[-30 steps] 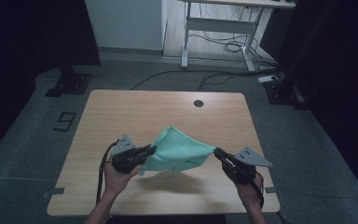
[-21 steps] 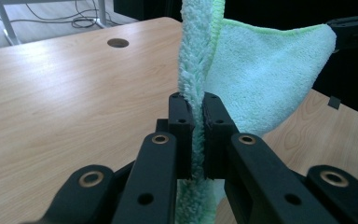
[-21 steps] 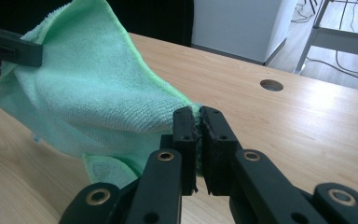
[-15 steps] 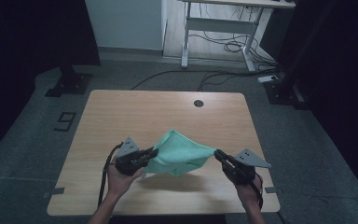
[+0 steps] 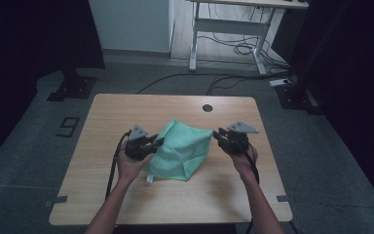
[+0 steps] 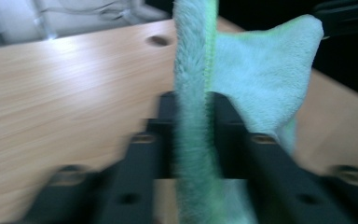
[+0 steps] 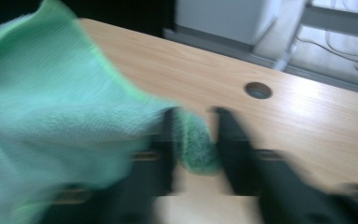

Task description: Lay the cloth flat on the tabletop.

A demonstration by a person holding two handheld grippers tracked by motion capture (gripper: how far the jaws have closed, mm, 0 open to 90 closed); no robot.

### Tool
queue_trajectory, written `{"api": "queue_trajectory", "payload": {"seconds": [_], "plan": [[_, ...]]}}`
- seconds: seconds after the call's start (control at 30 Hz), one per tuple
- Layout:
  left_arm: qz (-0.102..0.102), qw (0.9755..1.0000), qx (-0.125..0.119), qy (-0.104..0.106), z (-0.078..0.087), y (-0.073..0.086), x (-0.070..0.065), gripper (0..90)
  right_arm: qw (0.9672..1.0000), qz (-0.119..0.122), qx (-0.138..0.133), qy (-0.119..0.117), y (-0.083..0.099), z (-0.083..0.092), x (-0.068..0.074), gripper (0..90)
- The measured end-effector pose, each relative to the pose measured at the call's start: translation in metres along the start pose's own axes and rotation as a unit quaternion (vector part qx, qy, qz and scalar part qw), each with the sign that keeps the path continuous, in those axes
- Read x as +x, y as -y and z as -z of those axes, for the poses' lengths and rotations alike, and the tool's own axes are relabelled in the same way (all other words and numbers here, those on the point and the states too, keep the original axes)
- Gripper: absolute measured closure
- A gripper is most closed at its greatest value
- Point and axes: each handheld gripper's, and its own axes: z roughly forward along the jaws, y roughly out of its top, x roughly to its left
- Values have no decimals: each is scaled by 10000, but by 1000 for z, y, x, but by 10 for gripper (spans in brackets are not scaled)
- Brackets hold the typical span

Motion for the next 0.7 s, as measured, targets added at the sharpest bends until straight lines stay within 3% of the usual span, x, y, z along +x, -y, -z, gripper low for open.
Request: {"api": "queue_trajectory", "payload": {"seconds": [0.07, 0.13, 0.23, 0.4, 0.5, 0.7], "plan": [[129, 9998, 90, -156, -4, 1, 9, 427, 9991, -329, 98, 238, -1, -17, -6, 396], [-18, 9996, 98, -263, -3, 7, 9, 395, 9982, -531, -35, 268, 3, -18, -4, 370], [-145, 9992, 135, -359, -2, 14, 5, 379, 9988, -466, -45, 104, 17, -13, 5, 380], [-211, 9992, 274, -208, -3, 23, -6, 391, 9991, -292, 134, -261, 40, -8, 23, 427], [-233, 9987, 430, -161, -8, 29, -6, 391, 9991, -202, 188, -320, 44, -9, 29, 434], [-85, 9973, 710, -163, -16, 43, 0, 389, 9986, -72, 388, -339, 49, -15, 44, 445]]}}
